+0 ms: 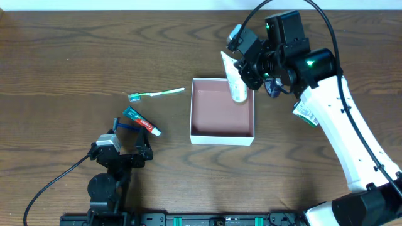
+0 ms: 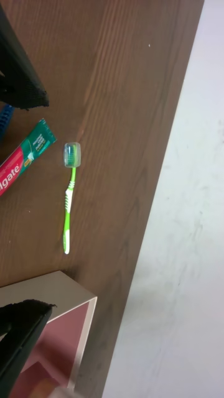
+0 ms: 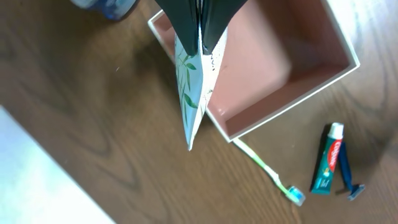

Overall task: Pack container
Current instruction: 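Lift the white tube and carry it over the box with the right gripper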

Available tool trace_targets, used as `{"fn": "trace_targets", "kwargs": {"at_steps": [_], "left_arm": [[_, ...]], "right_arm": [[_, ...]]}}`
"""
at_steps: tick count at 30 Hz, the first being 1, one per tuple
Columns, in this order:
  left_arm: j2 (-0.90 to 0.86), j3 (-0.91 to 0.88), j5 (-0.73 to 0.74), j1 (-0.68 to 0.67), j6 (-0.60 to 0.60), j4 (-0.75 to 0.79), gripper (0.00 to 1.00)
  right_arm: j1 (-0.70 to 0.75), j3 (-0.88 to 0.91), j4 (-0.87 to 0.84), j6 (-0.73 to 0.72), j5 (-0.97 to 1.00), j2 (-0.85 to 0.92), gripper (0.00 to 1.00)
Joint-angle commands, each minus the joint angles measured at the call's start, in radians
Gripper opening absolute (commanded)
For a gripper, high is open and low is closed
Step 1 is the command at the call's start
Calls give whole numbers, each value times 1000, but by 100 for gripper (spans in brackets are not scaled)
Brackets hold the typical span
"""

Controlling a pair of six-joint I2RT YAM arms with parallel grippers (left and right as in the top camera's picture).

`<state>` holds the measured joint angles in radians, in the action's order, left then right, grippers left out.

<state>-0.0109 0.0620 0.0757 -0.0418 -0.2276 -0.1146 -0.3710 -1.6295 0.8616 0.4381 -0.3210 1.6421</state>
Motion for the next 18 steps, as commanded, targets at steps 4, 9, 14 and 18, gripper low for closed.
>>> {"fn": "trace_targets", "kwargs": {"at_steps": [4, 9, 14, 18], "left_arm": [[6, -30, 10, 4, 17, -10, 98], [6, -30, 10, 4, 17, -10, 98], [6, -30, 10, 4, 17, -10, 98], [6, -30, 10, 4, 17, -10, 98]], "right_arm": [[1, -23, -28, 68, -16, 31, 1], [4, -22, -33, 77, -16, 64, 1], [5, -8, -59, 95, -16, 87, 1], [5, -6, -77, 95, -16, 106, 1]]}}
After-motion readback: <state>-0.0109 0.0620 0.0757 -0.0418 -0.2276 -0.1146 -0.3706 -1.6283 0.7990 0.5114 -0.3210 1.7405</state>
